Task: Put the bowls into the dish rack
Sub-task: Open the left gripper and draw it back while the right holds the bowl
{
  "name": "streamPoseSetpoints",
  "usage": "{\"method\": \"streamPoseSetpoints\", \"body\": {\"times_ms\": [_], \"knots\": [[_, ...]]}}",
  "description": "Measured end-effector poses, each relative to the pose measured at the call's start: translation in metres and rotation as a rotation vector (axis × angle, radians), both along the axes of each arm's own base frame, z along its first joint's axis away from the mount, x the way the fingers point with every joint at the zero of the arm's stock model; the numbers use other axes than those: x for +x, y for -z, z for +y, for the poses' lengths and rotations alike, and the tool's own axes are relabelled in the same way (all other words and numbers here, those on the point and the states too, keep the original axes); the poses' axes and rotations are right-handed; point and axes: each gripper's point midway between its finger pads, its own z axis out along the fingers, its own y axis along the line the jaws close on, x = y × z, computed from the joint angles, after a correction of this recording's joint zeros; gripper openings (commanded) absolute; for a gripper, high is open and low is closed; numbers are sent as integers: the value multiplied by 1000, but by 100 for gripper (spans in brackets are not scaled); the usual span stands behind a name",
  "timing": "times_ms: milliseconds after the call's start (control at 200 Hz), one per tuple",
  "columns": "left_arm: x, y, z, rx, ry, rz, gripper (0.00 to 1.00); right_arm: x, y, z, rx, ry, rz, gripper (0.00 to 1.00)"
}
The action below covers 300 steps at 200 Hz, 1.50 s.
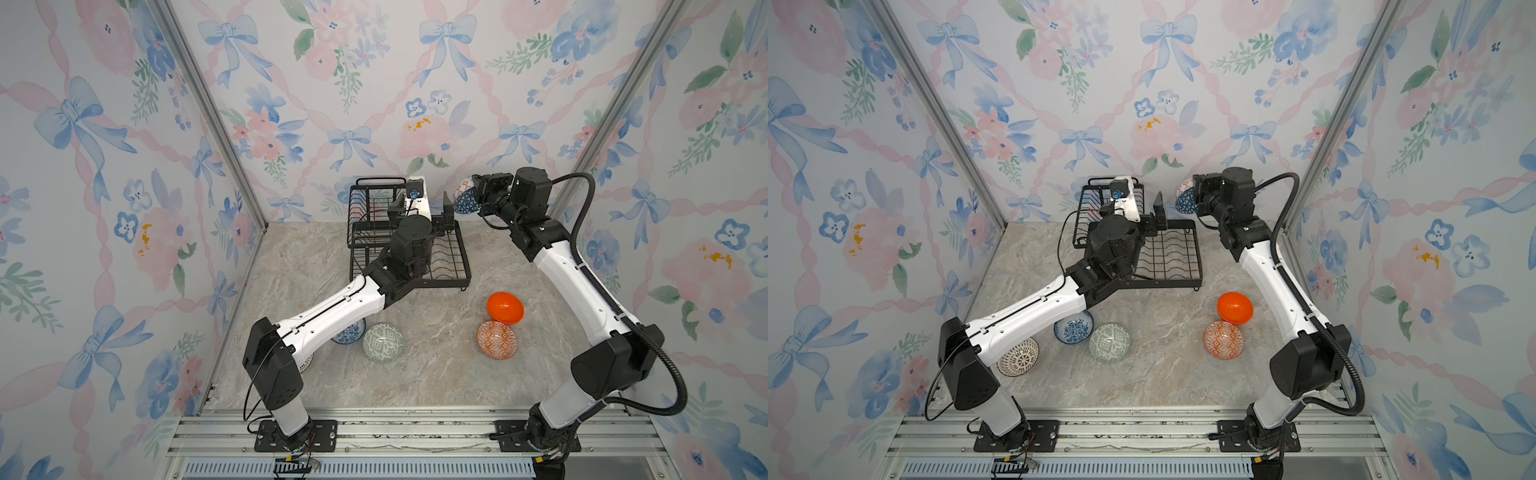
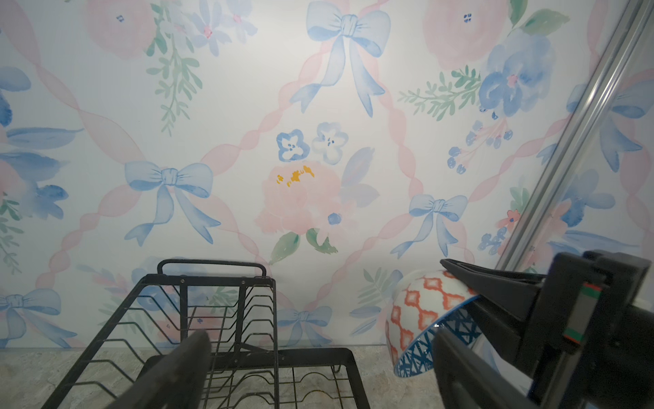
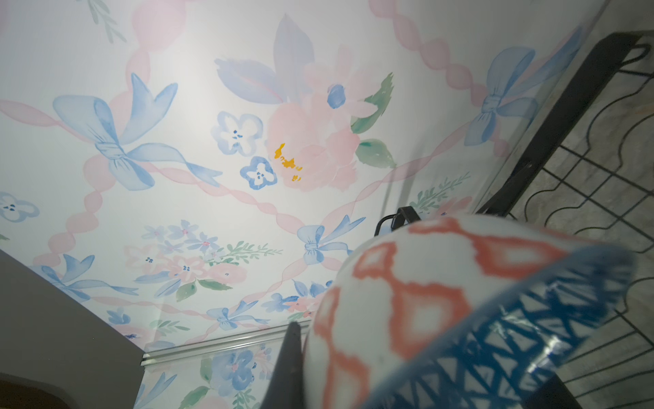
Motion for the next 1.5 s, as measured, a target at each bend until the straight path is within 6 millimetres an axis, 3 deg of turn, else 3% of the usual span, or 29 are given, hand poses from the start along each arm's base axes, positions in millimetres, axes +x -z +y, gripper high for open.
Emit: {"method": "streamPoseSetpoints", "body": {"times_ms": [145,285,345,605,765,900,1030,1120,1275,1500], "knots": [[-3,4,4,56,26,78,98,-4,11,-24,-37,15,-2,0],[2,11,20,114,58,156,98,-8,25,-32,-69,21,4,0],[9,14,38,112,61,190,98,-9,35,-29,-93,11,15,0],[52,22,159,32,-8,285,98,-11,61,-5,-211,-32,-7,0],[62,53,181,42,8,364,98,2,87,5,-259,-46,-8,0],[71,88,199,21,31,417,98,18,122,14,-287,-61,16,0],[72,131,209,-23,99,472,98,32,157,29,-312,-93,42,0],[70,147,203,-41,166,489,98,36,176,44,-321,-118,56,0],[65,148,184,-51,282,465,98,41,196,68,-318,-156,45,0],[53,139,169,-6,394,414,98,59,234,88,-279,-188,49,0]]}}
